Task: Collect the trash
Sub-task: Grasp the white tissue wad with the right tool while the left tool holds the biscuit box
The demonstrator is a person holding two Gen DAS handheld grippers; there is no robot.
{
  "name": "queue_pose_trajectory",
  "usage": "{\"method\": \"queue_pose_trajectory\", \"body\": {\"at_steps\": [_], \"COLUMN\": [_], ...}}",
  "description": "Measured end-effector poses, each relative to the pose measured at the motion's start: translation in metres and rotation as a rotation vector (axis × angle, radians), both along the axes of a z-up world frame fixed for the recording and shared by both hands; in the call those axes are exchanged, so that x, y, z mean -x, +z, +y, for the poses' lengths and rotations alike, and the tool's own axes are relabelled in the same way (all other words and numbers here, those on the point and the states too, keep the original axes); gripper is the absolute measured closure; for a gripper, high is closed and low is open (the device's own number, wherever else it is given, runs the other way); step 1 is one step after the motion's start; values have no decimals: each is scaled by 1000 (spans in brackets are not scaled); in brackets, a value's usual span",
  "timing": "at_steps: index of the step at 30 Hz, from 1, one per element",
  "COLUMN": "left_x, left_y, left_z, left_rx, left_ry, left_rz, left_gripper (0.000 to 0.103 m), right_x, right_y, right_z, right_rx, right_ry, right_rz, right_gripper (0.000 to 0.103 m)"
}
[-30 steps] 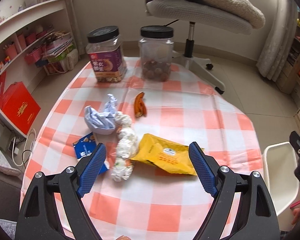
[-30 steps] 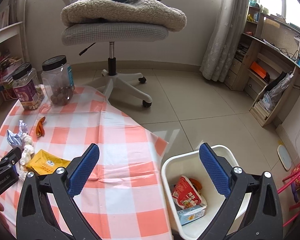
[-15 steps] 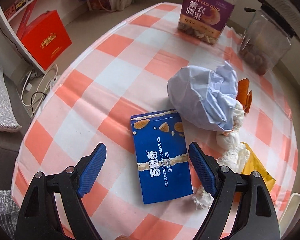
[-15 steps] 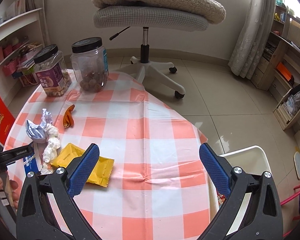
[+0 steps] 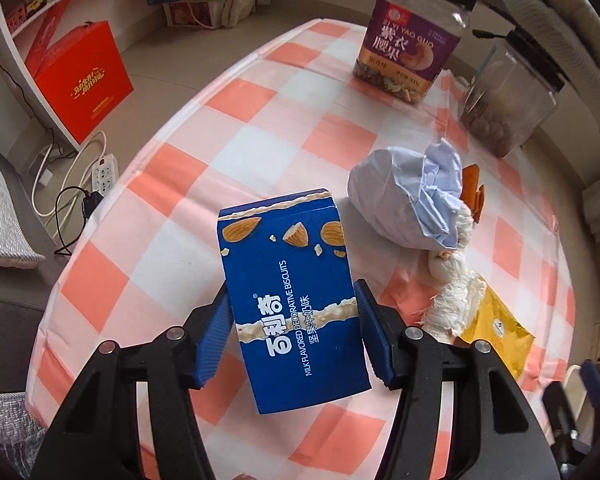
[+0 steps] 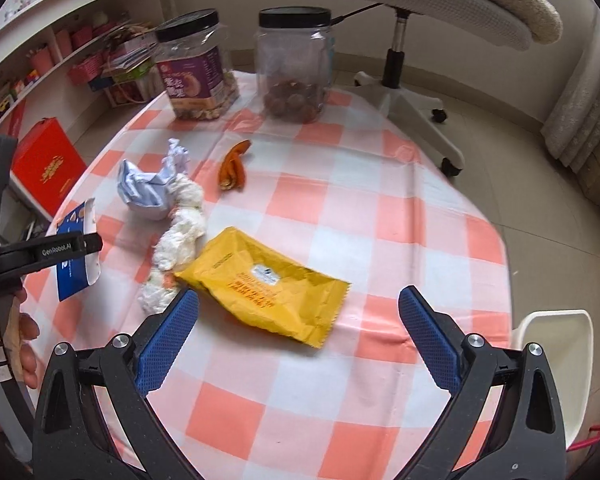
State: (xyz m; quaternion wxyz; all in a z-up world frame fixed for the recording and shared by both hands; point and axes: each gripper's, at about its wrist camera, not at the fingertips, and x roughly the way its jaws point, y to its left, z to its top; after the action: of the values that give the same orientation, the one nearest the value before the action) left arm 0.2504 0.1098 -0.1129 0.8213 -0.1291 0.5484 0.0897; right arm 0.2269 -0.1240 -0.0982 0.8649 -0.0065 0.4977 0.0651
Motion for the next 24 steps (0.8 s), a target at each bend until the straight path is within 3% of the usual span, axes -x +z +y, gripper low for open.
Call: {"method": "queue_pose_trajectory", "body": {"at_steps": [4,9,12,16,18,19,24], "left_x": [20,33,36,37,39,40,47], "left_y": [39,73,78,80,80,80,79], "left_z": [14,25,34,54,63,67,75], "left_rx": [56,95,109,131,144,146,133], "left_ry": [-22,-52,-43,-2,16,22,36], "left_rz": [-56,-128,-139,-139,-136,-135,-139], "left_gripper": [45,44,44,44,44,44,44], "right_x": [-19,-50,-59,-57,-48,-43,-31], "right_y": [-7,-23,-40,-64,-68,-67,-51], "right_z": [35,69,90,105,106,105,94], "right_rx": [-56,-115,-89,-59,-37,-25,-90], "right_ry": [82,84,125,151,149,150,129], "right_rz": [54,76,109,173,154,138,111], "right_gripper": [14,17,24,42,47,59,63]}}
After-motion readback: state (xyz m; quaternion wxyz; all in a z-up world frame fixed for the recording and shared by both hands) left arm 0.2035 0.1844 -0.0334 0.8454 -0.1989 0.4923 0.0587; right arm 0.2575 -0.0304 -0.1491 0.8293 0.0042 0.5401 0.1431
